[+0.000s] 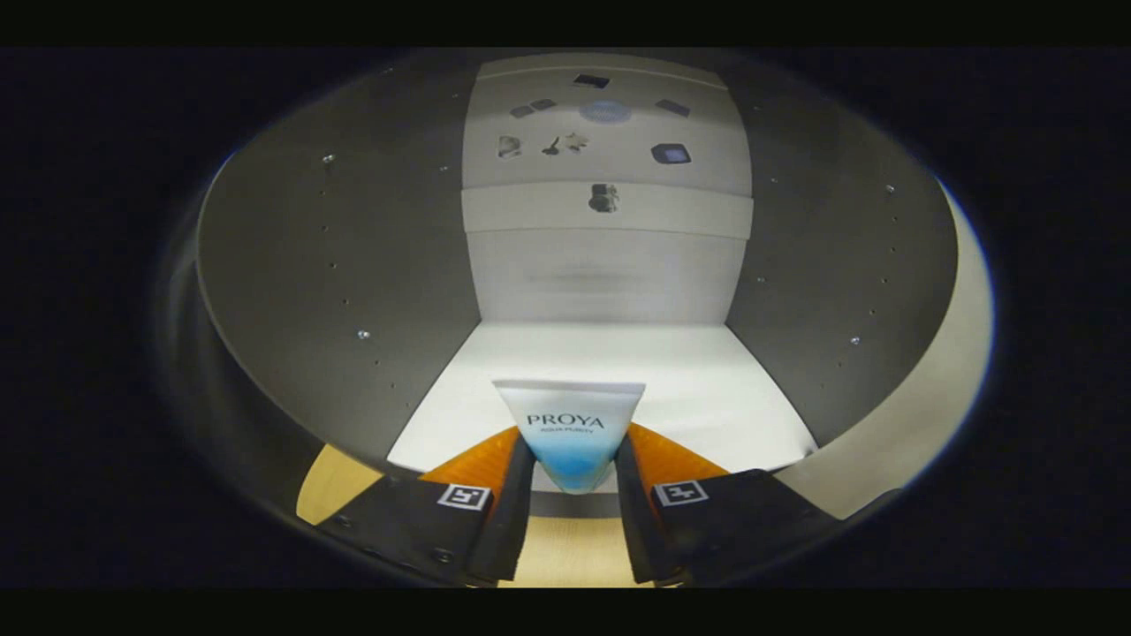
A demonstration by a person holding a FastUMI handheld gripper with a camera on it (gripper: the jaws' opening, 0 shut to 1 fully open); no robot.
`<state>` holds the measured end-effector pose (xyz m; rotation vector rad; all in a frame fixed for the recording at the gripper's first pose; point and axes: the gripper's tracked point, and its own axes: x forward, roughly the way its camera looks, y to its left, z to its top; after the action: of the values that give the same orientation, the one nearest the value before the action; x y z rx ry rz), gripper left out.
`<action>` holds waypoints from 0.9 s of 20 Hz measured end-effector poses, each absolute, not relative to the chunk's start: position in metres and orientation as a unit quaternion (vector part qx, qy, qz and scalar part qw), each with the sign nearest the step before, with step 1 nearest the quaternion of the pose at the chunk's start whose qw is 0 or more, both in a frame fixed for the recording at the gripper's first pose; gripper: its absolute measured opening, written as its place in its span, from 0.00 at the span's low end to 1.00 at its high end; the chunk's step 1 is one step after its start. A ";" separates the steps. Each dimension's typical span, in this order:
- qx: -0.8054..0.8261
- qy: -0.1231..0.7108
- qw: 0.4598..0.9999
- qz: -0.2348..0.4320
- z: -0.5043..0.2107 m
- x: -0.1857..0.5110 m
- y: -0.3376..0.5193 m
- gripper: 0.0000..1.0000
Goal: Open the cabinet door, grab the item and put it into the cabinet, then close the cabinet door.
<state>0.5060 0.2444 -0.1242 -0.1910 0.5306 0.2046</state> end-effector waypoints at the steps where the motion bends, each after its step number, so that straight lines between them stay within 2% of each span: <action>1: -0.096 0.260 0.956 0.102 -0.124 0.512 0.246 0.54; 7: -0.101 0.259 0.955 0.103 -0.124 0.535 0.249 0.55; 10: -0.100 0.253 0.957 0.101 -0.122 0.536 0.249 0.59; 12: -0.099 0.246 0.959 0.100 -0.117 0.535 0.247 0.67; 13: -0.097 0.240 0.961 0.099 -0.113 0.534 0.245 0.82; 15: -0.091 0.222 0.965 0.102 -0.103 0.529 0.246 0.97; 18: -0.087 0.196 0.971 0.105 -0.084 0.513 0.245 0.99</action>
<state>0.5126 0.2455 -0.0838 -0.1755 0.3955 0.2128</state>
